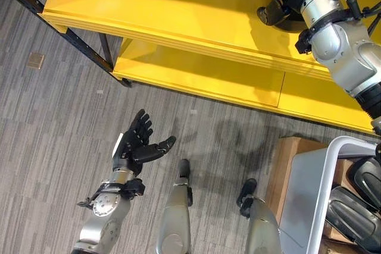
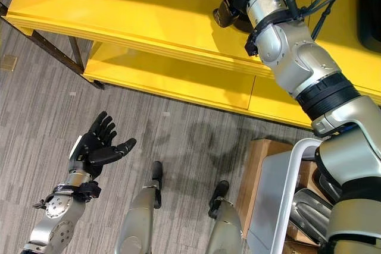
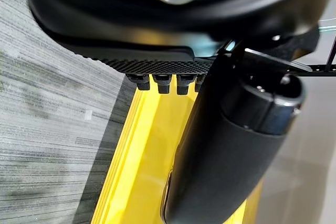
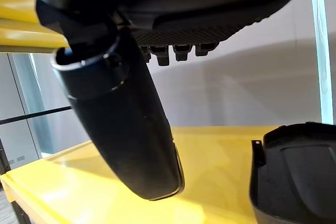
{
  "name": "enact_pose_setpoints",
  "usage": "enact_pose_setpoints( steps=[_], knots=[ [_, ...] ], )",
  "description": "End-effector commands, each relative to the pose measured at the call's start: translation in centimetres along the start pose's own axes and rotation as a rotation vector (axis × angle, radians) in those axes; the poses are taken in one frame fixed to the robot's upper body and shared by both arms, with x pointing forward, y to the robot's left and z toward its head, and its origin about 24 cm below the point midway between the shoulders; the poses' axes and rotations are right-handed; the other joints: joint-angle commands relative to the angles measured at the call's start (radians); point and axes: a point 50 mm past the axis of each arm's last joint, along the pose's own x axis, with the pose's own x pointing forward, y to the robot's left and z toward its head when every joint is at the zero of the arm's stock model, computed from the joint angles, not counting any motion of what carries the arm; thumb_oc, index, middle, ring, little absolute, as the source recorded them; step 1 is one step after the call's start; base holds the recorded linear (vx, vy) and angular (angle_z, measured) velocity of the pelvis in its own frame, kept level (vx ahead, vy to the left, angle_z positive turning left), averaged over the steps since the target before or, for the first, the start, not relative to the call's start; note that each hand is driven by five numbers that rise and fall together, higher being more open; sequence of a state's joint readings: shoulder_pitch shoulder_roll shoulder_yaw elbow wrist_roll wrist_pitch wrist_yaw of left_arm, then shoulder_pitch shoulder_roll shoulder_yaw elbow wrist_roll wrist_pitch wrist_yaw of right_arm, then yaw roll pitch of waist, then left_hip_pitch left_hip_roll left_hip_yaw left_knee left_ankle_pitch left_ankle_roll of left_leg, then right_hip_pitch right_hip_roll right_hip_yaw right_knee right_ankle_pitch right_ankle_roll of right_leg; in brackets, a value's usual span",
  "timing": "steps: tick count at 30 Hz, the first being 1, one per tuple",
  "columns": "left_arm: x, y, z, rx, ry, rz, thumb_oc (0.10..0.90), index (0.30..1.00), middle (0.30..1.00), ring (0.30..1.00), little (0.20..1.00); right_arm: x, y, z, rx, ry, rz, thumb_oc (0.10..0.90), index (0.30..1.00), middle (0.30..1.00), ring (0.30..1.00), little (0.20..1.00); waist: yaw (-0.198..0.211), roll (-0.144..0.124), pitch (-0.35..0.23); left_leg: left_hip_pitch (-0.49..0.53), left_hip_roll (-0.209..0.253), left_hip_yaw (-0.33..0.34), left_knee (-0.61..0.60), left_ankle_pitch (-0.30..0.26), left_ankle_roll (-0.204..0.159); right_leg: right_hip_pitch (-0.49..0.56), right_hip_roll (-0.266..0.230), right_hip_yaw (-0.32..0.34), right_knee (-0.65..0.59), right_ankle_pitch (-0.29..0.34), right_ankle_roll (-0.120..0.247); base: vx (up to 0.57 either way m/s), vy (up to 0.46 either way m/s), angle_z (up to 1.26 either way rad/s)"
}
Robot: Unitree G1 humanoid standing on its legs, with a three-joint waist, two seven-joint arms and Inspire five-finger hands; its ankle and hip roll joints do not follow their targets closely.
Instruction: Move parts from the plastic box to the shelf.
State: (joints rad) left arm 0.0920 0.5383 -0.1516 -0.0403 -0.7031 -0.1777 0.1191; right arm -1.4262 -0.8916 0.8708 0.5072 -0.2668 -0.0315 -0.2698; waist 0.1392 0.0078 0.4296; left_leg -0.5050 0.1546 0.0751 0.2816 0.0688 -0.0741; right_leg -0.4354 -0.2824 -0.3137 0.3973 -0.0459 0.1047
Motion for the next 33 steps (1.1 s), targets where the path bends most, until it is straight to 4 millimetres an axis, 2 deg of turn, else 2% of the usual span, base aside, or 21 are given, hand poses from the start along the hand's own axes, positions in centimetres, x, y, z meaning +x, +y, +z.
enact_pose_setpoints(
  steps=[1, 6, 7, 8, 9, 12, 17, 22, 23, 28, 29, 32, 33],
  knots=[
    [0.1, 0.0, 4.1, 0.036, -0.182, -0.062, 0.900, 1.000, 1.000, 1.000, 1.000, 1.7, -7.3, 2.8, -0.008, -0.144, -0.261, 0.900, 1.000, 1.000, 1.000, 1.000, 0.011, -0.046, -0.070, 0.039, 0.033, -0.013, 0.106, -0.162, -0.010, 0.061, 0.020, 0.024, -0.036, -0.042, 0.018, 0.00, 0.000, 0.00],
    [0.1, 0.2, 4.0, 0.047, -0.172, -0.058, 0.900, 1.000, 1.000, 1.000, 1.000, 1.0, -7.2, 3.6, 0.025, -0.191, -0.267, 0.900, 1.000, 1.000, 1.000, 1.000, 0.001, -0.053, -0.081, 0.049, 0.036, -0.013, 0.098, -0.159, -0.010, 0.077, 0.024, 0.025, -0.053, -0.034, 0.018, -0.02, 0.002, 0.00],
    [0.1, 0.2, 4.0, 0.047, -0.173, -0.059, 0.900, 1.000, 1.000, 1.000, 1.000, 1.0, -7.2, 3.6, 0.024, -0.190, -0.269, 0.900, 1.000, 1.000, 1.000, 1.000, 0.002, -0.055, -0.078, 0.039, 0.033, -0.006, 0.097, -0.137, -0.002, 0.070, 0.020, 0.017, -0.058, -0.016, 0.009, 0.00, 0.000, 0.00],
    [0.1, 0.3, 4.0, 0.049, -0.171, -0.055, 0.900, 1.000, 1.000, 1.000, 1.000, 0.8, -7.2, 3.8, 0.037, -0.202, -0.270, 0.900, 1.000, 1.000, 1.000, 1.000, 0.000, -0.054, -0.083, 0.052, 0.037, -0.012, 0.096, -0.159, -0.010, 0.078, 0.024, 0.025, -0.055, -0.032, 0.019, -0.08, 0.008, -0.01],
    [0.1, 0.3, 4.0, 0.050, -0.171, -0.056, 0.900, 1.000, 1.000, 1.000, 1.000, 0.8, -7.0, 3.7, 0.049, -0.195, -0.275, 0.900, 1.000, 1.000, 1.000, 1.000, 0.000, -0.055, -0.081, 0.046, 0.035, -0.005, 0.094, -0.137, -0.002, 0.074, 0.021, 0.017, -0.063, -0.012, 0.011, 0.00, 0.000, 0.00],
    [0.0, 0.4, 3.9, 0.055, -0.164, -0.052, 0.900, 1.000, 1.000, 1.000, 1.000, 0.4, -6.9, 3.7, 0.074, -0.200, -0.281, 0.900, 1.000, 1.000, 1.000, 1.000, -0.003, -0.060, -0.085, 0.053, 0.035, -0.002, 0.090, -0.136, -0.001, 0.083, 0.022, 0.017, -0.073, -0.008, 0.012, -0.03, 0.003, 0.00],
    [0.1, 0.4, 3.7, 0.059, -0.156, -0.036, 0.900, 1.000, 1.000, 1.000, 1.000, -1.6, -5.5, 3.6, 0.185, -0.198, -0.292, 0.900, 1.000, 1.000, 1.000, 1.000, -0.022, -0.068, -0.092, 0.080, 0.040, 0.007, 0.082, -0.141, 0.002, 0.111, 0.026, 0.020, -0.098, 0.006, 0.016, 0.00, 0.001, -0.02],
    [0.0, 0.4, 3.3, 0.072, -0.141, -0.035, 0.900, 1.000, 1.000, 1.000, 1.000, -3.9, -2.8, 2.7, 0.279, -0.145, -0.238, 0.900, 1.000, 1.000, 1.000, 1.000, -0.037, -0.077, -0.104, 0.108, 0.042, 0.014, 0.079, -0.149, 0.003, 0.147, 0.026, 0.026, -0.128, 0.017, 0.023, 0.00, 0.006, -0.02],
    [0.0, 0.4, 3.3, 0.073, -0.141, -0.035, 0.900, 1.000, 1.000, 1.000, 1.000, -3.9, -2.8, 2.7, 0.279, -0.145, -0.238, 0.900, 1.000, 1.000, 1.000, 1.000, -0.037, -0.077, -0.104, 0.108, 0.042, 0.014, 0.079, -0.149, 0.003, 0.147, 0.026, 0.026, -0.128, 0.017, 0.023, 0.02, 0.018, -0.08],
    [-0.1, 0.3, 2.7, 0.074, -0.114, -0.033, 0.900, 1.000, 1.000, 1.000, 1.000, -6.5, 0.6, 2.0, 0.387, -0.072, -0.146, 0.900, 1.000, 1.000, 1.000, 1.000, -0.055, -0.089, -0.122, 0.157, 0.042, 0.031, 0.065, -0.157, 0.007, 0.193, 0.021, 0.034, -0.163, 0.030, 0.032, 0.03, 0.029, -0.07],
    [-0.1, 0.1, 2.6, 0.074, -0.113, -0.034, 0.900, 1.000, 1.000, 1.000, 1.000, -7.5, 1.9, 1.9, 0.421, -0.054, -0.107, 0.900, 1.000, 1.000, 1.000, 1.000, -0.065, -0.092, -0.125, 0.176, 0.043, 0.037, 0.061, -0.159, 0.009, 0.211, 0.019, 0.037, -0.174, 0.033, 0.035, 0.03, 0.029, -0.06],
    [-0.1, 0.0, 2.5, 0.075, -0.110, -0.038, 0.900, 1.000, 1.000, 1.000, 1.000, -8.4, 2.8, 2.1, 0.455, -0.045, -0.078, 0.900, 1.000, 1.000, 1.000, 1.000, -0.071, -0.098, -0.130, 0.191, 0.043, 0.042, 0.057, -0.161, 0.010, 0.227, 0.016, 0.039, -0.182, 0.035, 0.038, 0.03, 0.021, -0.12],
    [-0.2, 0.0, 2.4, 0.079, -0.104, -0.035, 0.900, 1.000, 1.000, 1.000, 1.000, -9.4, 3.6, 2.2, 0.474, -0.038, -0.043, 0.900, 1.000, 1.000, 1.000, 1.000, -0.076, -0.103, -0.135, 0.200, 0.043, 0.044, 0.053, -0.163, 0.010, 0.238, 0.015, 0.039, -0.191, 0.038, 0.041, 0.02, 0.015, -0.07]
  ],
)
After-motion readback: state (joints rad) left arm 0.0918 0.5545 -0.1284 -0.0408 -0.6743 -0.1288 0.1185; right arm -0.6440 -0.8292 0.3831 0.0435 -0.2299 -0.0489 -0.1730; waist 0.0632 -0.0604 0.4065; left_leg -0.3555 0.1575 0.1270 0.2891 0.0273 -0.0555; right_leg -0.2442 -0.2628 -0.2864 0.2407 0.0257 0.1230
